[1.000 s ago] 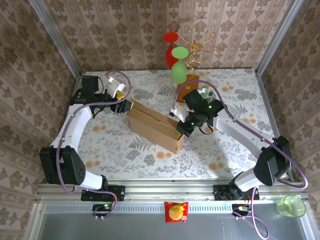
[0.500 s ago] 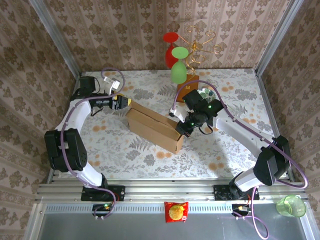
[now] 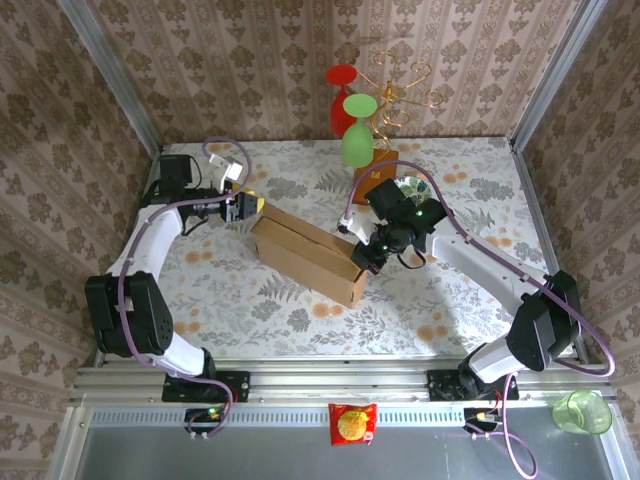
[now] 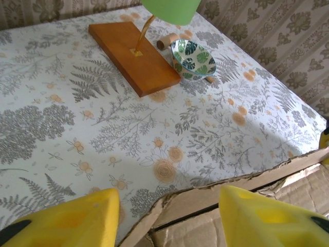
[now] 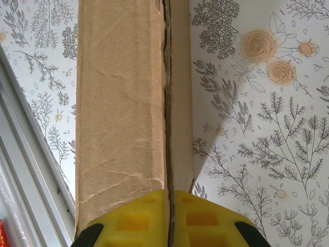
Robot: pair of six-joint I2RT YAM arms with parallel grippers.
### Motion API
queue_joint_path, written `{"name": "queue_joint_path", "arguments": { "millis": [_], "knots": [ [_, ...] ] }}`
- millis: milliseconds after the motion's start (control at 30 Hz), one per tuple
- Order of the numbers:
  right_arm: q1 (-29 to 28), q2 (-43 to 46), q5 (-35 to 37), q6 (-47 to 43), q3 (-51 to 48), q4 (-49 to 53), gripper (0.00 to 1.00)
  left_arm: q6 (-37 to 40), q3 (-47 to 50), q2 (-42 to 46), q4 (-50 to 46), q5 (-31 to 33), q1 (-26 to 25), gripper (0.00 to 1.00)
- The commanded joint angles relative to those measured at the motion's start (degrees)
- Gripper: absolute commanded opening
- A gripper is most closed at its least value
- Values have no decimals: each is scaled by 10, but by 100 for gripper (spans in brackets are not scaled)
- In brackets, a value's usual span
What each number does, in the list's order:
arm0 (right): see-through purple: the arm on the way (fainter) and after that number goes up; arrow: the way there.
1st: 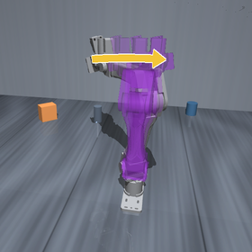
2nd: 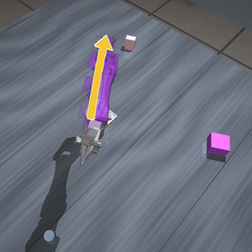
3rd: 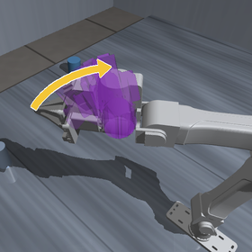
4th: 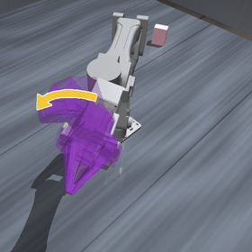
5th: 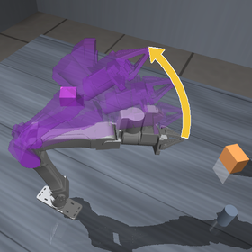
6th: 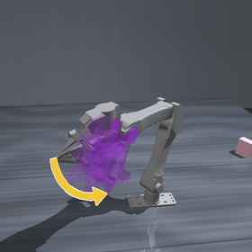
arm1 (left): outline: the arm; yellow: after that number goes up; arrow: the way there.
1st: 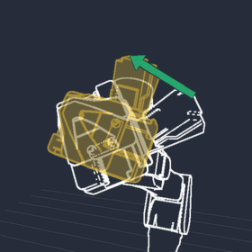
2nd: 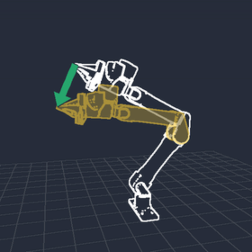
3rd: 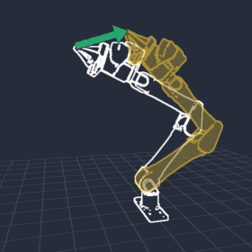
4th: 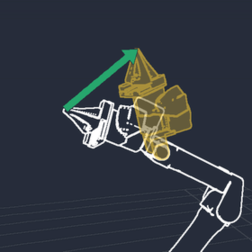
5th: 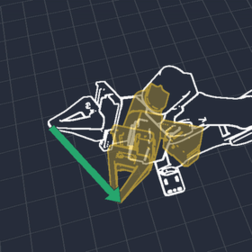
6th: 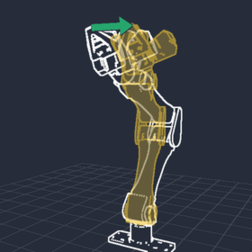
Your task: Fold the paper box
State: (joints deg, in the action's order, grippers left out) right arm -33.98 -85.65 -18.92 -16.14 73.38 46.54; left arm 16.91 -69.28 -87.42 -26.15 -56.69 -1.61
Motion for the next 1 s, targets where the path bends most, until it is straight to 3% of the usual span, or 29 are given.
{"name": "queue_joint_path", "arguments": {
  "millis": [0,133,333,500,967],
  "knots": [
    [5,-12,-4,-4,4,10,0,31,-6,12,-53,25,-10,52],
    [5,-13,-6,-3,4,11,0,37,-5,24,-57,59,-16,49],
    [5,-14,-5,-3,4,10,0,40,-3,30,-61,61,-21,48],
    [5,-13,2,-3,5,9,0,42,-6,34,-73,84,-29,37],
    [5,0,21,2,4,1,0,42,2,51,-82,162,-60,22]
  ]
}}
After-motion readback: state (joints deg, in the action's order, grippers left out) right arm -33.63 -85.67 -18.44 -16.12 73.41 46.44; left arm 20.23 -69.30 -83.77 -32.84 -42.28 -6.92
